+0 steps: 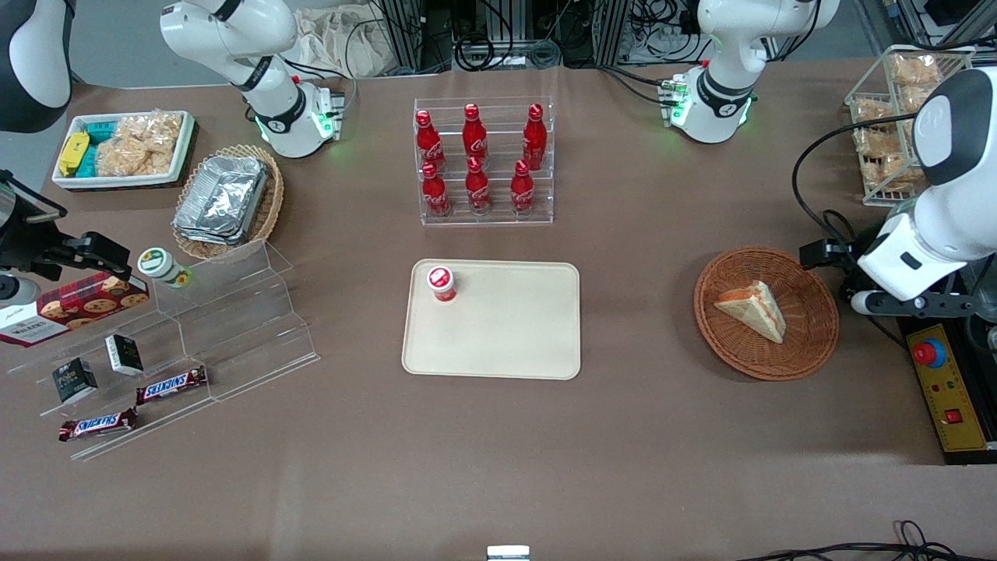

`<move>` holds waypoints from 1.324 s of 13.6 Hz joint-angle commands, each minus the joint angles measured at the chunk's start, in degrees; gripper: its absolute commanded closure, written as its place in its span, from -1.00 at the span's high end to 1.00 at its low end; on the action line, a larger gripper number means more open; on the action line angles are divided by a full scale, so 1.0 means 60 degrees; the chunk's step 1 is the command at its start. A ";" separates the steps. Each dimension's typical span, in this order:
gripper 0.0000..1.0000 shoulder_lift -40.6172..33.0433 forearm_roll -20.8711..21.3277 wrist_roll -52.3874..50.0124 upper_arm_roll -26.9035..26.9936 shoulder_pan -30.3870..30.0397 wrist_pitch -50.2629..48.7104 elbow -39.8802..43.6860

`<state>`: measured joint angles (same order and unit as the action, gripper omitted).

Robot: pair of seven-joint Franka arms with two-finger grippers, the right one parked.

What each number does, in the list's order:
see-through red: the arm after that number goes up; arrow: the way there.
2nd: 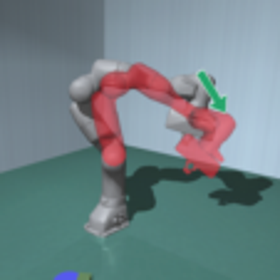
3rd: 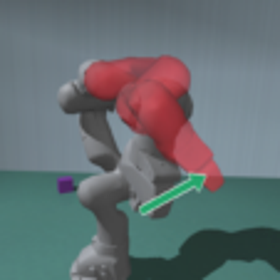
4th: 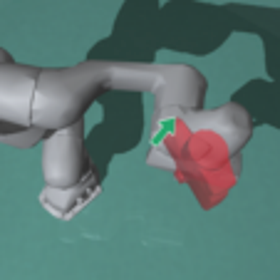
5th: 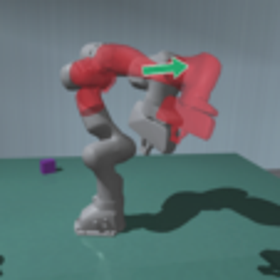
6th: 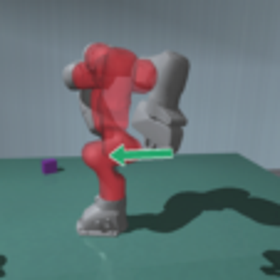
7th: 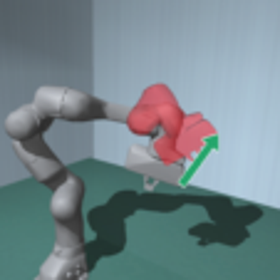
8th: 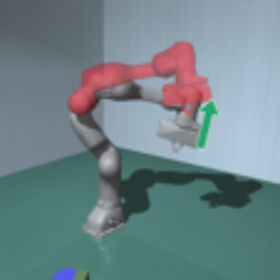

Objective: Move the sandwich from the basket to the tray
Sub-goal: 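Move the left gripper down over the wrapped sandwich in the wicker basket, then close the left gripper on the wrapped sandwich and lift it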

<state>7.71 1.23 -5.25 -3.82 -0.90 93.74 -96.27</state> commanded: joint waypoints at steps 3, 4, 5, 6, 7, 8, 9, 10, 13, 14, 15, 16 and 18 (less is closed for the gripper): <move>1.00 -0.0231 0.0058 -0.3936 0.0095 0.0121 0.1511 -0.1748; 1.00 -0.0259 0.0145 -0.4322 0.0095 0.0121 0.2168 -0.2260; 1.00 -0.0231 0.0175 -0.4529 0.0095 0.0136 0.2755 -0.2686; 1.00 -0.0230 0.0175 -0.4763 0.0095 0.0121 0.3254 -0.3125; 1.00 -0.0245 0.0175 -0.5099 0.0109 0.0121 0.3767 -0.3521; 1.00 -0.0187 0.0175 -0.5479 0.0109 0.0121 0.4236 -0.3772; 1.00 -0.0114 0.0175 -0.5744 0.0095 0.0121 0.4589 -0.3977; 1.00 -0.0055 0.0175 -0.5862 0.0095 0.0121 0.4824 -0.4197; 1.00 0.0529 0.0204 -0.6651 0.0109 0.0121 0.5366 -0.4287; 1.00 0.0821 0.0422 -0.7177 0.0109 0.0121 0.5658 -0.4287; 1.00 0.1071 0.0801 -0.7791 0.0109 0.0121 0.5748 -0.4272; 1.00 0.1291 0.1240 -0.8247 0.0109 0.0121 0.5865 -0.4258; 1.00 0.1687 0.1610 -0.9097 0.0095 0.0136 0.6246 -0.4272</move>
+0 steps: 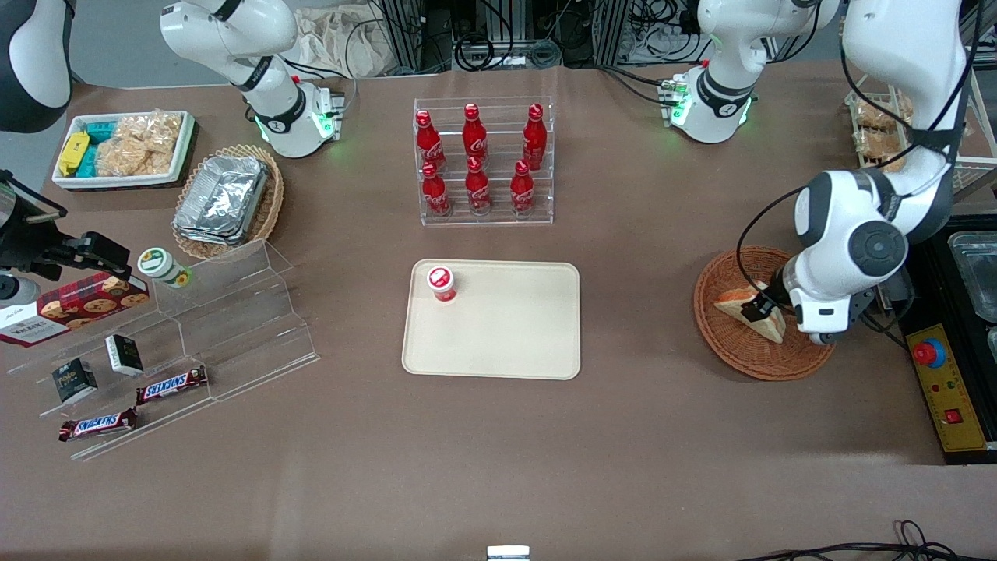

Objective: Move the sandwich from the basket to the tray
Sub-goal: 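Close the left gripper on the wrapped sandwich and lift it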

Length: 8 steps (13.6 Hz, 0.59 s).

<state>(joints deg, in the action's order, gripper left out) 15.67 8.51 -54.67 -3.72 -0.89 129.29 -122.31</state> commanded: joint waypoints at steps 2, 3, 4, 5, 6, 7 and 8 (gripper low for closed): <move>0.70 0.0537 0.0413 -0.1171 0.0093 0.0265 0.0424 0.0126; -0.29 0.0509 0.0413 -0.1186 0.0093 0.0265 0.0424 0.0126; -0.99 0.0450 0.0413 -0.1172 0.0093 0.0265 0.0395 0.0126; -1.00 0.0464 0.0398 -0.1186 0.0093 0.0265 0.0366 0.0242; -1.00 0.0450 0.0398 -0.1114 0.0093 0.0265 0.0249 0.0389; -1.00 0.0319 0.0398 -0.0881 0.0079 0.0265 -0.0071 0.0492; -1.00 0.0289 0.0384 -0.0676 0.0079 0.0265 -0.0538 0.0812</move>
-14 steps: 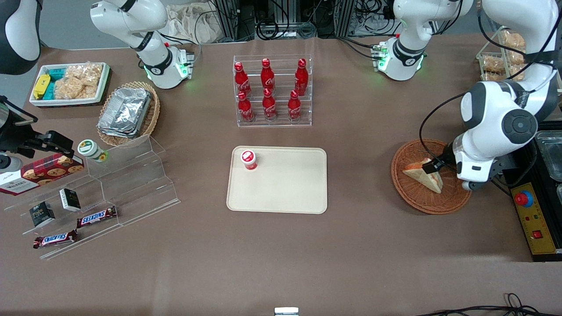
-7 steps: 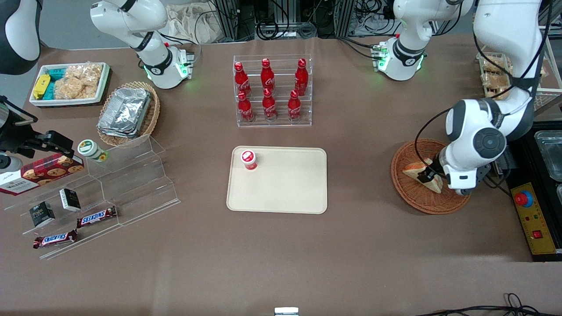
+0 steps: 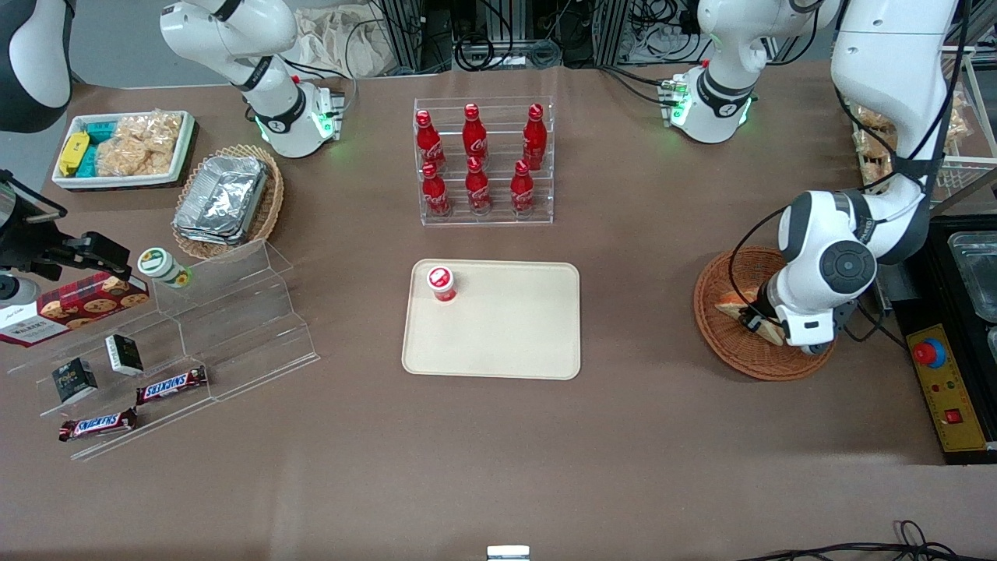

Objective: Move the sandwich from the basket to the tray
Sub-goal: 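Close the left gripper on the wrapped sandwich and lift it, then carry the sandwich with the left gripper over to the cream tray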

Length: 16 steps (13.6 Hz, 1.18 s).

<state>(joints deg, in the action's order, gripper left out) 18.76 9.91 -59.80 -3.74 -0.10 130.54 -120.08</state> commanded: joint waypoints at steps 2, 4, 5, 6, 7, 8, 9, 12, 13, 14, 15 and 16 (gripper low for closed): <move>-1.00 -0.0197 0.0078 0.0677 0.0052 0.0149 -0.2252 0.1593; -1.00 -0.0284 -0.0025 0.1219 -0.0458 0.0149 -0.3602 0.2678; -1.00 -0.0270 -0.0127 0.1294 -0.0693 0.0149 -0.4086 0.3351; -1.00 -0.0197 -0.0476 0.1309 -0.0956 0.0149 -0.4598 0.4097; -1.00 -0.0168 -0.0798 0.1309 -0.1220 0.0149 -0.5169 0.4699; -1.00 -0.0153 -0.0859 0.1324 -0.1599 0.0207 -0.5552 0.5140; -1.00 -0.0109 -0.0860 0.1353 -0.2038 0.0222 -0.5599 0.5420; -1.00 0.0738 -0.0802 0.1880 -0.3488 0.0251 -0.5483 0.6124; -1.00 0.1060 -0.0729 0.1895 -0.3797 0.0498 -0.5425 0.6242; -1.00 0.1411 -0.0699 0.1924 -0.3815 0.0892 -0.5250 0.6301; -1.00 0.1748 -0.0583 0.1939 -0.3815 0.1346 -0.4958 0.6317; -1.00 0.2187 -0.0205 0.1852 -0.3815 0.1742 -0.4477 0.6317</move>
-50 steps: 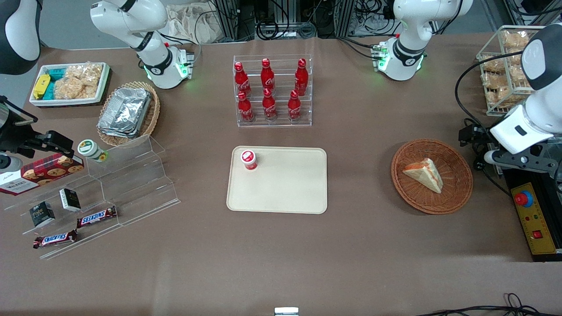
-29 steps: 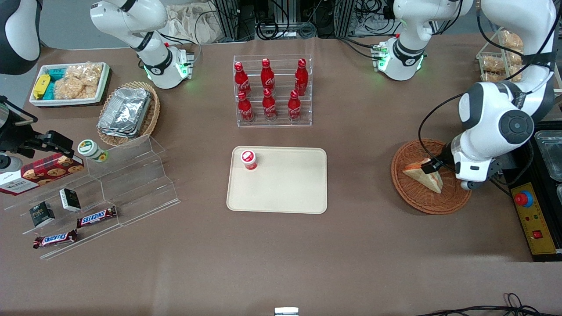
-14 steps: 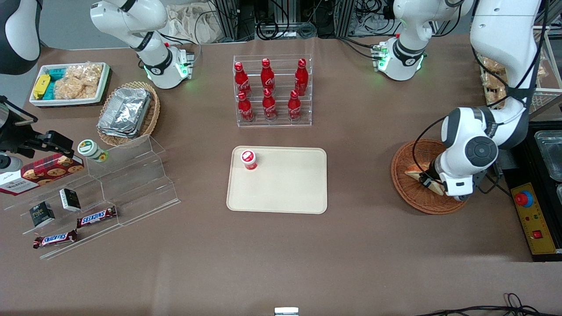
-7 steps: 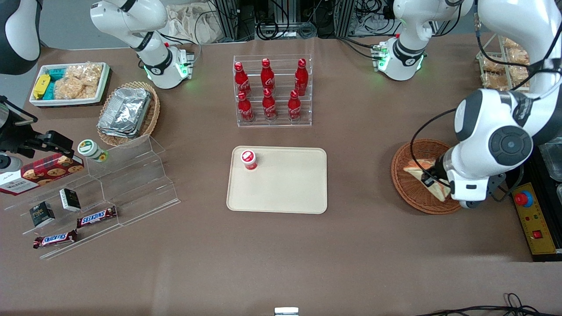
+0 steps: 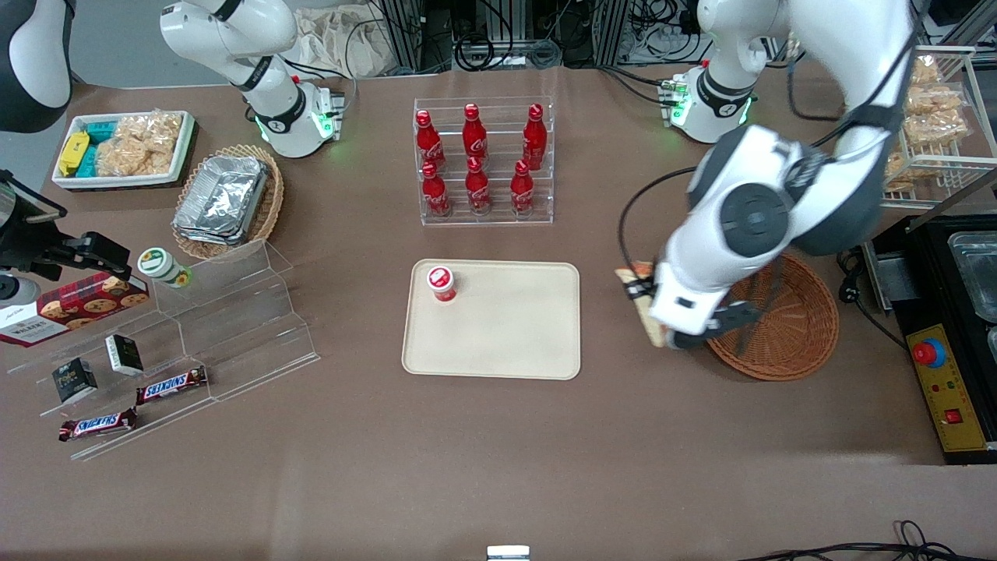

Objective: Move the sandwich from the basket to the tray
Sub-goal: 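Carry the sandwich with the left gripper over to the cream tray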

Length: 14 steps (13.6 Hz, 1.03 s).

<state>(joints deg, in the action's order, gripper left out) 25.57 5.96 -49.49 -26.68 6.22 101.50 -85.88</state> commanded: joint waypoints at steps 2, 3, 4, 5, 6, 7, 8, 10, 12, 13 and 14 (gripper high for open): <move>-1.00 0.2076 0.1316 -0.0085 0.0066 0.1436 0.1374 0.0835; -1.00 0.2589 0.1596 -0.0333 0.0067 0.1497 0.1712 0.0996; -1.00 0.2869 0.1657 -0.0379 0.0052 0.1599 0.1933 0.1055; -1.00 0.3090 0.1672 -0.0394 0.0067 0.1731 0.2095 0.1056; -1.00 0.3309 0.1686 -0.0409 0.0067 0.1761 0.2285 0.1056; -0.95 0.3413 0.1687 -0.0409 0.0067 0.1761 0.2374 0.1056; -0.23 0.3458 0.1672 -0.0424 0.0067 0.1761 0.2404 0.1056; 1.00 0.3444 0.1672 -0.0351 0.0067 0.1732 0.2433 0.1041; 1.00 0.3196 0.1701 -0.0438 0.0067 0.1718 0.2317 0.1056; 1.00 0.2977 0.1701 -0.0453 0.0067 0.1660 0.2229 0.1041; 1.00 0.2772 0.1716 -0.0439 0.0067 0.1615 0.1982 0.1041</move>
<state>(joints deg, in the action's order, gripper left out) 45.24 15.20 -51.48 -26.50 16.01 116.30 -79.74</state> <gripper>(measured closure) 0.370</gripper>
